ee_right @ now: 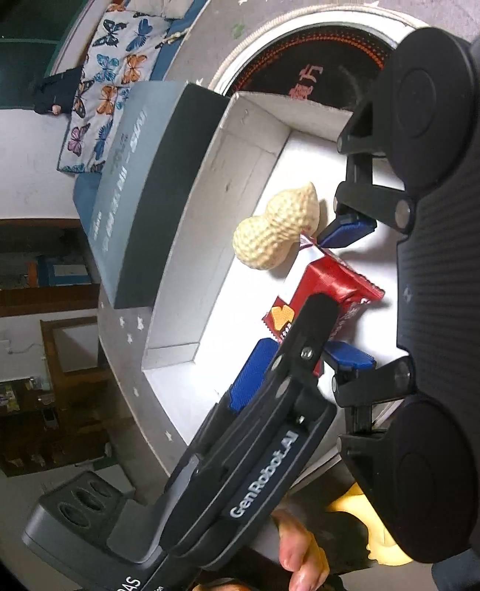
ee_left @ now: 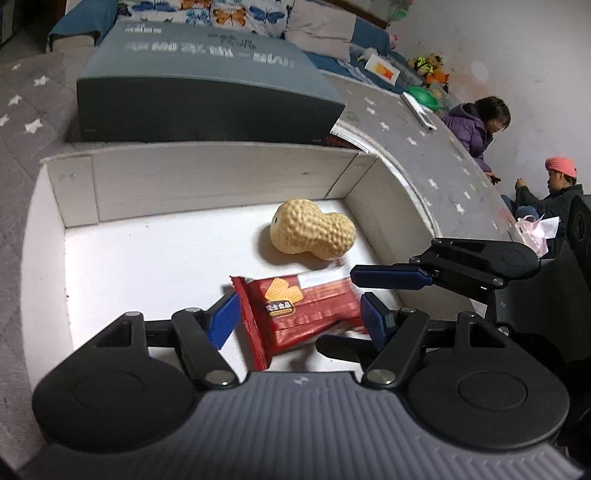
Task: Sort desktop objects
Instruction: 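Lower the packet into the box and open the left tool, then grasp the yellow chick plush with the left tool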
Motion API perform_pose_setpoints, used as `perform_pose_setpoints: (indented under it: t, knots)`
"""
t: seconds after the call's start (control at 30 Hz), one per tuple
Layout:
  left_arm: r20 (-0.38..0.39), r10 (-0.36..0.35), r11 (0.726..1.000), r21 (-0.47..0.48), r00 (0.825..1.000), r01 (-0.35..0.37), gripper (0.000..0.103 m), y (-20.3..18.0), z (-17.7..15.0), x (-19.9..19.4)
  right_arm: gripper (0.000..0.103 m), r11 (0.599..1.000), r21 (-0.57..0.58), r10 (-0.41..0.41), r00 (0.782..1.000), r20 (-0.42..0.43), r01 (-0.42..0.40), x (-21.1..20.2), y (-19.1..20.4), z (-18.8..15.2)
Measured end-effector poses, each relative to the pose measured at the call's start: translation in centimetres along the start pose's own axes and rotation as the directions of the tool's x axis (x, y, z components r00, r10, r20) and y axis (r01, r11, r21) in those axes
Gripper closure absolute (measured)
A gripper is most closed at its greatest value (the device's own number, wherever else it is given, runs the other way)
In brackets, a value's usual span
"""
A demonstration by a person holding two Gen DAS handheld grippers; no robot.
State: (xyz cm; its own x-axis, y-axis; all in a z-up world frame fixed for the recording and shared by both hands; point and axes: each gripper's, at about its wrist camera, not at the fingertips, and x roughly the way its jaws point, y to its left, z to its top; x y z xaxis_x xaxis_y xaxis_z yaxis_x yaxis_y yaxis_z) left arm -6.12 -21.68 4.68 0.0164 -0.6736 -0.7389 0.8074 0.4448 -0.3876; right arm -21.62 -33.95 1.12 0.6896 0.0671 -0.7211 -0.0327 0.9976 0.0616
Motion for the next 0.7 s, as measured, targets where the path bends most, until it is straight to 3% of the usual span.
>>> perform_pose_setpoints:
  t: [0.2, 0.43, 0.7]
  knots:
    - [0.064, 0.015, 0.999, 0.03, 0.998, -0.017, 0.032, -1.3, -0.9, -2.9, 0.033, 1.0, -0.016, -0.011, 0.997, 0.071, 0.012, -3.2, 1.1, -0.5]
    - [0.134, 0.009, 0.996, 0.088, 0.991, -0.021, 0.032, -3.6, -4.4, -7.3, 0.024, 0.999, -0.053, 0.019, 0.987, 0.16, -0.011, -8.3, 3.4, -2.5]
    - [0.15, -0.015, 0.988, 0.154, 0.989, -0.008, 0.032, -6.1, -8.3, -9.5, 0.02, 0.995, -0.084, 0.072, 0.988, 0.137, -0.061, -10.7, 6.1, -6.2]
